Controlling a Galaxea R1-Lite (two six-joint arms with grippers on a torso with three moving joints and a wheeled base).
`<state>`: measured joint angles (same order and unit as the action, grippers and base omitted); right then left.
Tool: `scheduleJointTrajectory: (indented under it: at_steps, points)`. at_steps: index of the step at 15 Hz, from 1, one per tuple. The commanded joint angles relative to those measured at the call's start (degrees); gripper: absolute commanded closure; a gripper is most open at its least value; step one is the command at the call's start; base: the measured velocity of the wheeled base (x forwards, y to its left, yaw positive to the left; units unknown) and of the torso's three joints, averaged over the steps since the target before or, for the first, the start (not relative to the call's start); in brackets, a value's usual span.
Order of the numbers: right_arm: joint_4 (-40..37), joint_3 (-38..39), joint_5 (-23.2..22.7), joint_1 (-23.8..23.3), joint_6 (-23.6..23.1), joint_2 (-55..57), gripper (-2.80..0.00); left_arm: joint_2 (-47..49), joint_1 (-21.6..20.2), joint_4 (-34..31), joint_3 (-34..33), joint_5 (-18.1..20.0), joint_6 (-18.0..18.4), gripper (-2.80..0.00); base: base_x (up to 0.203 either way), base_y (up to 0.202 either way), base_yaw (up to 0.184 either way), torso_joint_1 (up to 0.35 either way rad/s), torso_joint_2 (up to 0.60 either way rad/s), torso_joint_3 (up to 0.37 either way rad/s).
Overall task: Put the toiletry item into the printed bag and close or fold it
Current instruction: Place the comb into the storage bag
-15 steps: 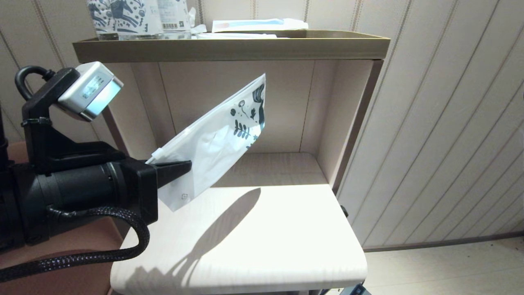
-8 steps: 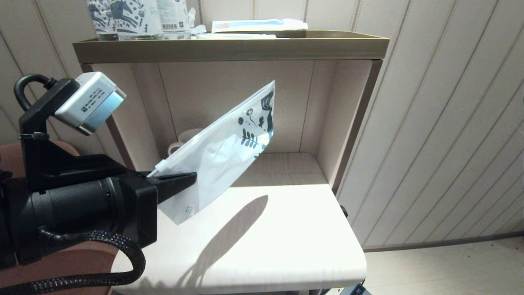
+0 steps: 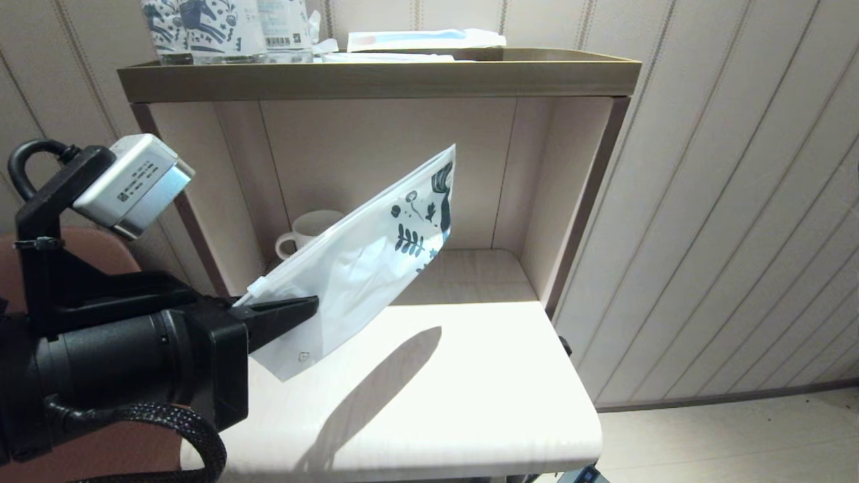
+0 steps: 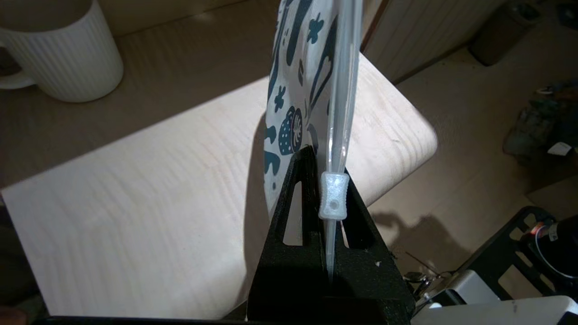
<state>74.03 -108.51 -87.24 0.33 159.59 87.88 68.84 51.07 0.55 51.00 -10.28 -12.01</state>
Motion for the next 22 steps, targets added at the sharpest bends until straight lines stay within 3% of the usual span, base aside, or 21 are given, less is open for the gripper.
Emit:
scheduleJointTrajectory:
  at_steps: [1, 4, 7, 9, 12, 13, 17, 20, 22]
  points:
    - [-0.38, 0.4, -2.71, 1.96, 0.84, 1.41, 0.0, -1.66, 0.04, -1.52, 0.37, -0.09, -0.59, 0.0, 0.0, 0.0, 0.0, 0.0, 0.0, 0.0]
    - [0.35, 1.13, -2.71, 1.99, 0.84, 0.72, 0.0, -2.45, 0.0, -2.45, 1.57, -0.81, -4.9, 0.0, 0.0, 0.0, 0.0, 0.0, 0.0, 0.0]
    - [3.38, 4.89, -2.71, 2.13, 0.84, -0.32, 0.0, -2.73, 0.01, -6.15, 3.35, -6.26, -8.19, 0.0, 0.0, 0.0, 0.0, 0.0, 0.0, 0.0]
    - [3.52, 2.96, -2.71, 2.05, 0.84, -0.86, 0.0, -3.55, 0.02, -7.93, 2.11, -14.06, -8.42, 0.0, 0.0, 0.0, 0.0, 0.0, 0.0, 0.0]
    - [3.5, -0.43, -2.71, 2.04, 0.84, -0.78, 0.0, -8.22, -0.01, -12.27, -1.65, -31.44, -9.66, 0.0, 0.0, 0.0, 0.0, 0.0, 0.0, 0.0]
    - [3.59, -0.73, -2.71, 2.04, 0.84, -0.87, 0.0, -10.73, -0.38, -14.46, -2.27, -33.5, -10.12, 0.0, 0.0, 0.0, 0.0, 0.0, 0.0, 0.0]
    - [3.93, -0.74, -2.71, 1.72, 0.84, -0.96, 0.0, -21.15, -4.97, -19.22, -6.24, -36.33, -10.25, 0.0, 0.0, 0.0, 0.0, 0.0, 0.0, 0.0]
    - [4.25, -0.73, -2.71, 1.62, 0.84, -0.9, 0.0, -30.48, -9.26, -20.8, -12.82, -38.43, -7.85, 0.0, 0.0, 0.0, 0.0, 0.0, 0.0, 0.0]
    - [4.76, -0.28, -2.71, 1.43, 0.84, -1.0, 0.0, -35.11, -17.7, -22.67, -16.52, -38.67, -6.78, 0.0, 0.0, 0.0, 0.0, 0.0, 0.0, 0.0]
